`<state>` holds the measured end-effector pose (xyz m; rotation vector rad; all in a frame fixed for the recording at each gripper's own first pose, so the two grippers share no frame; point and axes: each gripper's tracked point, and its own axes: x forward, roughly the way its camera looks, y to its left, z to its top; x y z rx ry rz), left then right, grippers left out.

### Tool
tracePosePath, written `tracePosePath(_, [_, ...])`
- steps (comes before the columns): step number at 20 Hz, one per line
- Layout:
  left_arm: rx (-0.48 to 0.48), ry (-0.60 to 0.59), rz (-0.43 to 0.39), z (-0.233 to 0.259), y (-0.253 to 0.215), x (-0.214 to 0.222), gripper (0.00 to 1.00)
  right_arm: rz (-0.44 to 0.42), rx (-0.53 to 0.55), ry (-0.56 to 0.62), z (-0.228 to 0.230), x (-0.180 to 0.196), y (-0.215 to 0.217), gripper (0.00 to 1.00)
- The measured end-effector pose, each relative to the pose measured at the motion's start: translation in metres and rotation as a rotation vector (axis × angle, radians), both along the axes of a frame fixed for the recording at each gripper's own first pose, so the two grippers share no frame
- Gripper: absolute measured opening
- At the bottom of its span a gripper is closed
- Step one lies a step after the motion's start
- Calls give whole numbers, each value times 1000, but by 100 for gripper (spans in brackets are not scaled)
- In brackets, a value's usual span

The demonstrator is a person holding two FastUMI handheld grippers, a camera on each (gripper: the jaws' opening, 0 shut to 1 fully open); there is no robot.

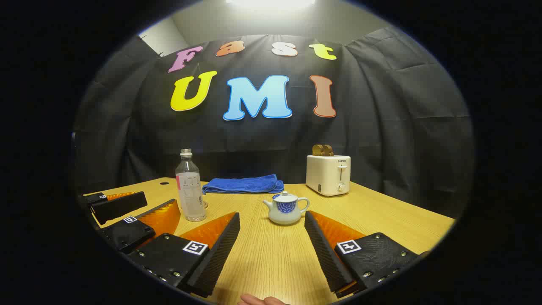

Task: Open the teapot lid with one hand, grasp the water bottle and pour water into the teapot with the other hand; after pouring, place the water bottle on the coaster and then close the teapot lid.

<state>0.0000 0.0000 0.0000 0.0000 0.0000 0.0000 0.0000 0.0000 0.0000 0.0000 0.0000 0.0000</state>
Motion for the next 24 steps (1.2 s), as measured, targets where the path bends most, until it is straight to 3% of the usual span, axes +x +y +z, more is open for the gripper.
tracePosePath(24, [0, 5, -3, -2, -1, 3, 100, -12, 1, 1, 0, 1, -1, 95])
